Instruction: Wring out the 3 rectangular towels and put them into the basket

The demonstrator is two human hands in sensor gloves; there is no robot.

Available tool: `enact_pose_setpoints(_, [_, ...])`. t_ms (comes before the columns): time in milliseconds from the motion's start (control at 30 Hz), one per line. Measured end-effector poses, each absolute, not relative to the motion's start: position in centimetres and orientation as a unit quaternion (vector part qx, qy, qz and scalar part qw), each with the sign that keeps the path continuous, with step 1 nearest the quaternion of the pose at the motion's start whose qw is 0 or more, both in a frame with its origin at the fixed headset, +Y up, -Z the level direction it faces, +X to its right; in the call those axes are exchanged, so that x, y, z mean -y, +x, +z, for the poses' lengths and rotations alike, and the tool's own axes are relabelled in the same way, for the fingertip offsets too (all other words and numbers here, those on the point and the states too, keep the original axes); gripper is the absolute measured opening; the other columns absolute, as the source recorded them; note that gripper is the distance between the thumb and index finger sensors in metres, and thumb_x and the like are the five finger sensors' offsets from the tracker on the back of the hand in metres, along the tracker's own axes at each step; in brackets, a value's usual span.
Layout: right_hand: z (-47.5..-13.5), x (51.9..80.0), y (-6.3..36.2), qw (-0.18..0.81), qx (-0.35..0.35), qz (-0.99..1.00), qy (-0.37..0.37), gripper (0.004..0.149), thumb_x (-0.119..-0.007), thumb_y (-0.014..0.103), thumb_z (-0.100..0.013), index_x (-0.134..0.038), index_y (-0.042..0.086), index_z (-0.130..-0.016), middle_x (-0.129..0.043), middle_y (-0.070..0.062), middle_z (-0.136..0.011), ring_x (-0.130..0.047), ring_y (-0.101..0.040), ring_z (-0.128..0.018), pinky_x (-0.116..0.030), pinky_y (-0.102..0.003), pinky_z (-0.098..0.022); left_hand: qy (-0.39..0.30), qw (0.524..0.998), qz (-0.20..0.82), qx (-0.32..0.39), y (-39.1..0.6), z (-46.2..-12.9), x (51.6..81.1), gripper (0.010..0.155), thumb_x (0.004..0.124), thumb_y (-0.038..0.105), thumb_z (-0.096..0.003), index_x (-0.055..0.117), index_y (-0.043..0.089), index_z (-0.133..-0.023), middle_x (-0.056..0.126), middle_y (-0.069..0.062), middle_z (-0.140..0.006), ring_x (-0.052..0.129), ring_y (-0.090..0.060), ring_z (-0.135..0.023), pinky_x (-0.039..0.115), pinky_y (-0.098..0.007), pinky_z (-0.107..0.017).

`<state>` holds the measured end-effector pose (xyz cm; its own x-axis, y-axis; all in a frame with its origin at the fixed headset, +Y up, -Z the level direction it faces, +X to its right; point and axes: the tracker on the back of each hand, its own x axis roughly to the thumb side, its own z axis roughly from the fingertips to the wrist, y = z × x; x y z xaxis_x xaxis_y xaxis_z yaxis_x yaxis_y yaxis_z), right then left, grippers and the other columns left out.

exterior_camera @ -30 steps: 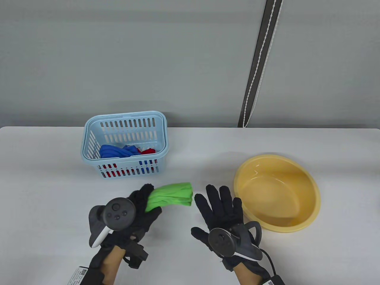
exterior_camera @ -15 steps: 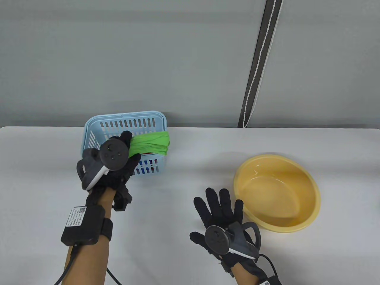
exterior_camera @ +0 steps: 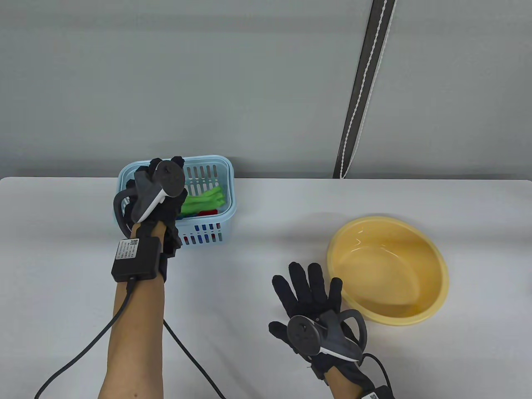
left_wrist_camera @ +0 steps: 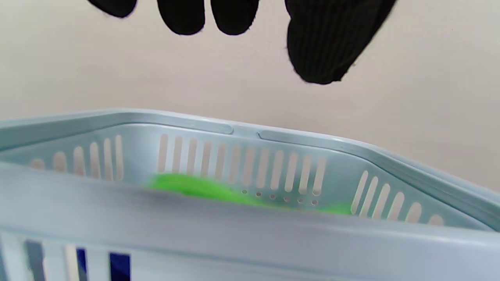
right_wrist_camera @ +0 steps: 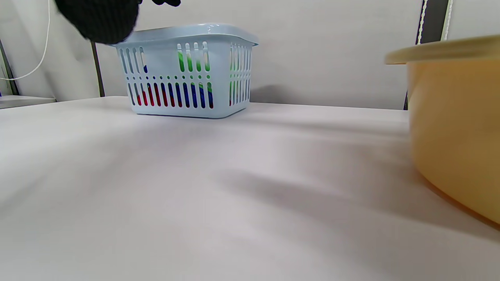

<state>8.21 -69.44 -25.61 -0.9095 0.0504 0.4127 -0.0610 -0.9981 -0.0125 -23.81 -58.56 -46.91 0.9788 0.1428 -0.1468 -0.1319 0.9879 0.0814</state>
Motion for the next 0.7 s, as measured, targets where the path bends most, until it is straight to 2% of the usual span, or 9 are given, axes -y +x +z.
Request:
enact_pose_setpoints(167, [-25.5,69.4,8.1,0.030,0.010,0.977,0.212,0.098,-0.071,0.064,-0.054,-0.001,0.028,-0.112,-0.006,-0.020,-0.121,-0.004,-0.052,-0.110,-0.017,-0.082,-0.067,0.018,0.997,0.056,-0.052,-23.8,-45.6,59.2,0.079,0.080,0.056,-0.0501,0.037,0.042,-0.115,0.046,-0.005,-0.125,0.054,-0.042,-0.111,0.053,-0.067,-0.078])
enact_pose_setpoints(300, [-25.3,69.2,7.9,0.039,0.009,0.975,0.217,0.098,-0.071,0.064,-0.054,-0.001,0.028,-0.112,-0.007,-0.020,-0.122,-0.005,-0.052,-0.110,-0.017,-0.082,-0.067,0.005,0.998,0.063,-0.018,-23.3,-43.2,58.9,0.082,0.075,0.061,-0.0506,0.032,0.038,-0.116,0.039,-0.006,-0.126,0.046,-0.044,-0.113,0.047,-0.069,-0.078])
enact_pose_setpoints(600, [-25.3,69.3,7.8,0.041,-0.008,0.973,0.226,0.098,-0.071,0.065,-0.054,-0.002,0.027,-0.113,-0.006,-0.020,-0.121,-0.004,-0.053,-0.109,-0.017,-0.082,-0.066,-0.042,0.994,0.079,0.064,-20.5,-35.3,58.3,0.090,0.066,0.070,-0.0518,0.014,0.036,-0.117,0.012,-0.008,-0.126,0.019,-0.048,-0.113,0.029,-0.074,-0.076])
enact_pose_setpoints(700, [-25.4,69.3,7.8,0.040,-0.004,0.974,0.221,0.099,-0.071,0.066,-0.054,-0.001,0.027,-0.113,-0.006,-0.020,-0.121,-0.004,-0.053,-0.109,-0.017,-0.082,-0.066,-0.043,0.991,0.086,0.088,-19.7,-32.8,58.8,0.091,0.064,0.071,-0.0520,0.011,0.035,-0.117,0.008,-0.010,-0.125,0.014,-0.049,-0.112,0.025,-0.075,-0.075])
